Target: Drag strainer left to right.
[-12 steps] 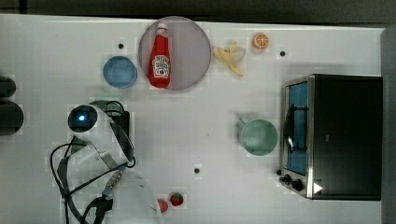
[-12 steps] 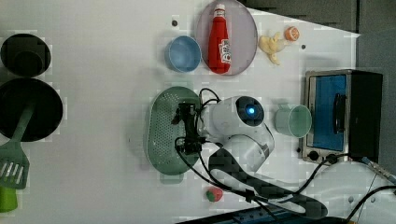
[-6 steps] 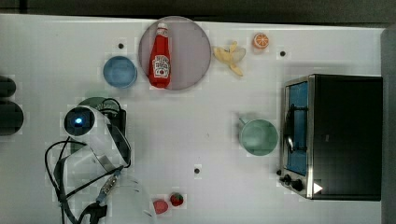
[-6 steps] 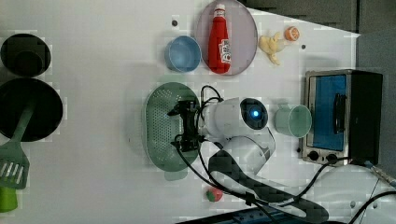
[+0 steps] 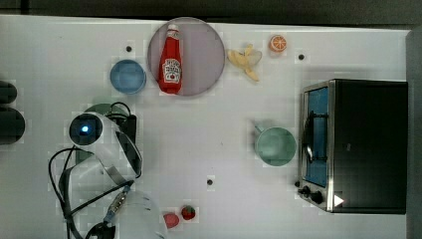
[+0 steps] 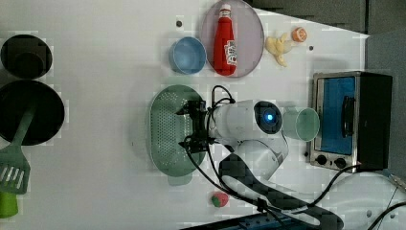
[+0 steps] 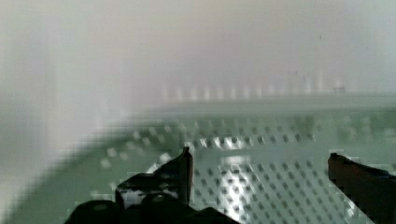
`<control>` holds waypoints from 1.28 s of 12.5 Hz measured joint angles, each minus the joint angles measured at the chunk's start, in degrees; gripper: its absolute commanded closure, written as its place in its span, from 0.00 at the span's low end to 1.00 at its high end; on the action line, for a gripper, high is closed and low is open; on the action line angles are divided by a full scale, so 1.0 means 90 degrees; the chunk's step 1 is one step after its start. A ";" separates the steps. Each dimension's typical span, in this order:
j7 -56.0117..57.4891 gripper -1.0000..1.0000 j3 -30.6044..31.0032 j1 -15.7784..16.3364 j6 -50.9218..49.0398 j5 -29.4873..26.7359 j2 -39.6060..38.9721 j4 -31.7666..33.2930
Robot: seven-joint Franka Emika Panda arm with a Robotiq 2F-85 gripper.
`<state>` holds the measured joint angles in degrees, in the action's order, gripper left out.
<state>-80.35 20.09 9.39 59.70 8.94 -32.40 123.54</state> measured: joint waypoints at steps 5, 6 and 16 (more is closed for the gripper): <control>-0.0012 0.00 -0.0661 0.0028 0.0249 -0.0146 0.0127 0.0298; -0.0012 0.00 -0.0674 -0.0012 0.0261 -0.0150 0.0264 0.0385; 0.1038 0.00 -0.1412 -0.0225 0.0218 -0.0037 0.0891 0.1231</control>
<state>-71.00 7.38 7.36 61.66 8.61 -24.38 134.62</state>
